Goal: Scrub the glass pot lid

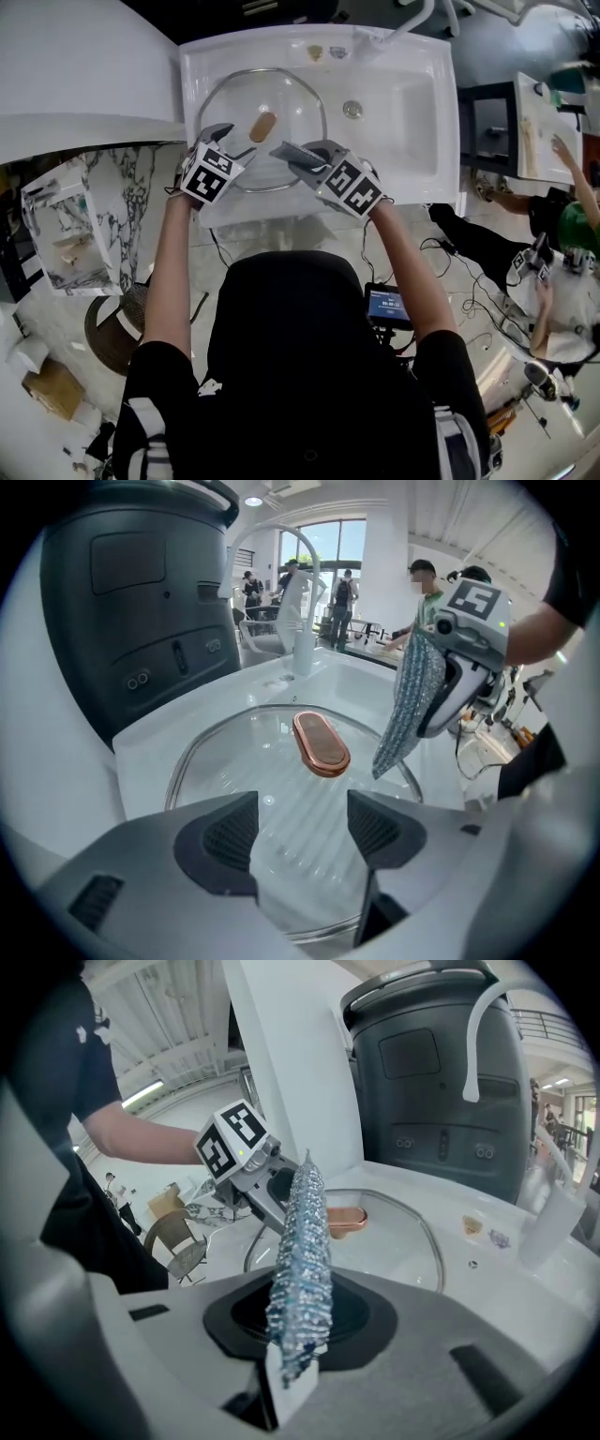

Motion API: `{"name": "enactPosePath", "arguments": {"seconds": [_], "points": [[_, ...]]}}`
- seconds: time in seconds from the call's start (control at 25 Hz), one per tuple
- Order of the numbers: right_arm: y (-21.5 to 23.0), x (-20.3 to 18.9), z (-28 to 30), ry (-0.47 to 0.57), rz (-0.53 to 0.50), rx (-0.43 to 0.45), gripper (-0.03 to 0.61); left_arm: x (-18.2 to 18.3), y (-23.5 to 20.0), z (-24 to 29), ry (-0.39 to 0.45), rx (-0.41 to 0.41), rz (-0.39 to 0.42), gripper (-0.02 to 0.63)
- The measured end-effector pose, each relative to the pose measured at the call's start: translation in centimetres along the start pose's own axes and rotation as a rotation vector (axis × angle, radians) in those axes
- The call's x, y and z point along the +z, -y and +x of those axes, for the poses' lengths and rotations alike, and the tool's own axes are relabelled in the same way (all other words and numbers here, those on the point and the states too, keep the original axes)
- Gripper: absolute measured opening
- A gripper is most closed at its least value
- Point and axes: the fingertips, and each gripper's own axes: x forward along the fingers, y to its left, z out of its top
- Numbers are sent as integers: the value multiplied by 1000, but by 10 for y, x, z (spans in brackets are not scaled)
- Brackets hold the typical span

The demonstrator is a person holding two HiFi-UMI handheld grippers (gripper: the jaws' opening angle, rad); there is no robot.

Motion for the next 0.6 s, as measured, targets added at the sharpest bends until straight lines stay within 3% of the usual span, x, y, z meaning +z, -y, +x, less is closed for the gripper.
{"name": "enactPosePath", "arguments": {"seconds": [0.08, 0.16, 0.4, 0.6], "points": [[2, 3, -5, 6, 12, -28, 69, 2, 1, -5, 12, -2, -69, 293], [3, 5, -10, 9, 23, -54, 69, 3, 6, -8, 11, -8, -80, 293], [5, 11, -20, -6, 15, -160, 69, 15, 27, -26, 44, 5, 51, 291], [4, 23, -31, 23, 29, -240, 69, 25, 43, -51, 106, 14, 69, 290]]}}
